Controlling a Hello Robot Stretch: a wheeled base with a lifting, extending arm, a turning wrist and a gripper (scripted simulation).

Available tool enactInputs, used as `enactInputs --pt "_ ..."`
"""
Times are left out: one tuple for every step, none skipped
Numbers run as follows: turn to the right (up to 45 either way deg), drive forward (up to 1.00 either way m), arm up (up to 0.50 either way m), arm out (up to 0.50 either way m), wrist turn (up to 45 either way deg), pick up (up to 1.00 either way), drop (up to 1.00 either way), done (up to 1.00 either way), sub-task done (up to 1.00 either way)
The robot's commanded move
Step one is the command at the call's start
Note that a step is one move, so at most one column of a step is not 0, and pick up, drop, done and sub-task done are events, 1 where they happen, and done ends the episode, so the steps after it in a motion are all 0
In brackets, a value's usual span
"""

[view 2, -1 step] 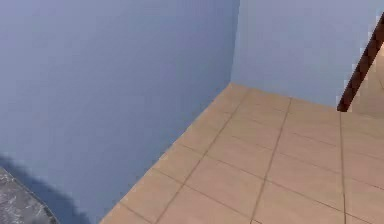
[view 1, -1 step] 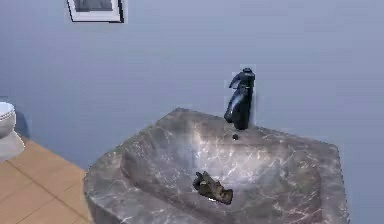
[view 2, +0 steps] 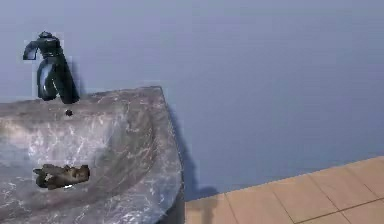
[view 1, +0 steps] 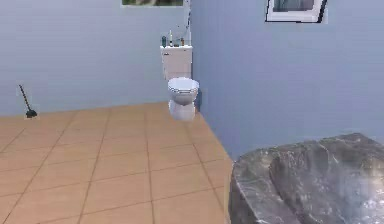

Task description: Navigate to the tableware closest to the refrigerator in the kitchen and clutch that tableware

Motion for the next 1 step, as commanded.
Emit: enactInputs --pt "-45.0 0.0 0.0 0.0 0.0 0.0 0.0 0.0 0.0"
